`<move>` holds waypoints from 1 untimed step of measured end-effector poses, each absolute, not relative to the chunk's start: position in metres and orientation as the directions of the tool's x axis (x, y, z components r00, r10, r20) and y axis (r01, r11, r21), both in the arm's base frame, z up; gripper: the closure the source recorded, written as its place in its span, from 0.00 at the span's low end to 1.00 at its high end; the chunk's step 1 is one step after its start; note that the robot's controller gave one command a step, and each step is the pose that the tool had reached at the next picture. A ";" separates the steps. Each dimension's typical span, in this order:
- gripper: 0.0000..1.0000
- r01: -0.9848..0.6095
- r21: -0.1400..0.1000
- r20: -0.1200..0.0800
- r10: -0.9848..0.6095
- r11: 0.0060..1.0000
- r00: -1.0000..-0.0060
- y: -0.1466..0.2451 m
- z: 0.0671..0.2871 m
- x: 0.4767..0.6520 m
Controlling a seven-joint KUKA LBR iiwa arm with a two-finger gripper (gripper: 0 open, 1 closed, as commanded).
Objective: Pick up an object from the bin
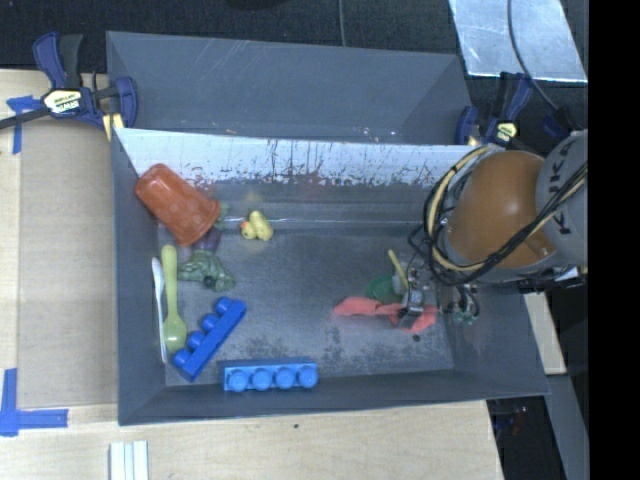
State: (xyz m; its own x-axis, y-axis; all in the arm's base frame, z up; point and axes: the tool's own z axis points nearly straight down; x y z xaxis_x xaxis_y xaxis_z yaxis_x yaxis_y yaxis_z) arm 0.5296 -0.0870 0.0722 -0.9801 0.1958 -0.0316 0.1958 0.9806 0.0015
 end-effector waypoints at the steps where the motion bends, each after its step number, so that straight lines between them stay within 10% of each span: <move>1: 1.00 0.167 0.003 -0.043 0.167 0.986 -0.985 -0.095 0.072 0.505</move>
Offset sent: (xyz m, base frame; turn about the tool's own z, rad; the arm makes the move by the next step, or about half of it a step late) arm -0.0435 0.0208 -0.0022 -0.1432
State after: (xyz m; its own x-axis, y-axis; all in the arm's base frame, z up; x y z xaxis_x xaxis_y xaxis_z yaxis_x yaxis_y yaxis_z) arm 0.5053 -0.0951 0.0725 -0.9851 0.1666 -0.0428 0.1666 0.9860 0.0029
